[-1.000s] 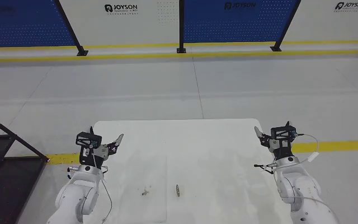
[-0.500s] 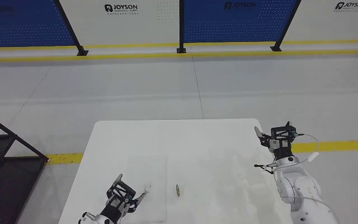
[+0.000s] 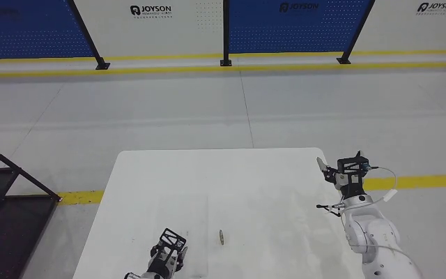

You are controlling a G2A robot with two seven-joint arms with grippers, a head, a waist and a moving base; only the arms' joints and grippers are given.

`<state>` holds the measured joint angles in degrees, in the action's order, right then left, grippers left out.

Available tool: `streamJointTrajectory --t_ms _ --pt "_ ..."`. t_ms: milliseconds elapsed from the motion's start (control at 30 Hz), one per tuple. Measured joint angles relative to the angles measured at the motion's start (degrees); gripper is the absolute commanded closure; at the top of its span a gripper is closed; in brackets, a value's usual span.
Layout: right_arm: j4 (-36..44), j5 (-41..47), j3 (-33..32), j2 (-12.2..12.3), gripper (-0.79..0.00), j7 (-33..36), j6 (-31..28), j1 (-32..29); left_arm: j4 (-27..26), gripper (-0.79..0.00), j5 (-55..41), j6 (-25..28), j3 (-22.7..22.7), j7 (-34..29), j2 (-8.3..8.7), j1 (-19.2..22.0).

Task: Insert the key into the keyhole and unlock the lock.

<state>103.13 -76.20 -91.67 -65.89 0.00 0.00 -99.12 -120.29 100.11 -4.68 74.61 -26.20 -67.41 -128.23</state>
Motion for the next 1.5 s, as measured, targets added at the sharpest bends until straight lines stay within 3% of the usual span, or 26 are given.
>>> streamJointTrajectory --t_ms 267,533,733,1000,1100,1133,1500 --pt "0.0 0.0 0.0 0.0 -0.785 0.0 0.0 0.0 4.4 -0.382 -2.8 0.2 -1.6 -3.9 -0.52 5.5" --pt "0.0 0.0 0.0 0.0 -0.785 0.0 0.0 0.0 7.6 -0.308 -2.1 -0.2 -4.1 -5.3 -0.94 8.6" --pt "0.0 0.0 0.0 0.0 -0.785 0.0 0.0 0.0 8.6 -0.299 -1.5 -1.2 -5.0 -6.6 -1.18 10.1" --pt "0.0 0.0 0.0 0.0 -0.785 0.0 0.0 0.0 9.8 -0.16 -1.6 -1.0 -5.5 -7.2 -1.35 11.2" --pt "0.0 0.0 0.0 0.0 -0.785 0.0 0.0 0.0 10.2 -0.08 -1.6 -1.0 -5.5 -7.2 -1.37 11.3" --pt "0.0 0.0 0.0 0.0 -0.785 0.0 0.0 0.0 10.2 -0.003 -1.5 -1.0 -5.5 -7.2 -1.37 11.4" --pt "0.0 0.0 0.0 0.0 -0.785 0.0 0.0 0.0 9.4 0.0 -1.7 -1.5 -4.8 -6.3 -1.37 11.0"
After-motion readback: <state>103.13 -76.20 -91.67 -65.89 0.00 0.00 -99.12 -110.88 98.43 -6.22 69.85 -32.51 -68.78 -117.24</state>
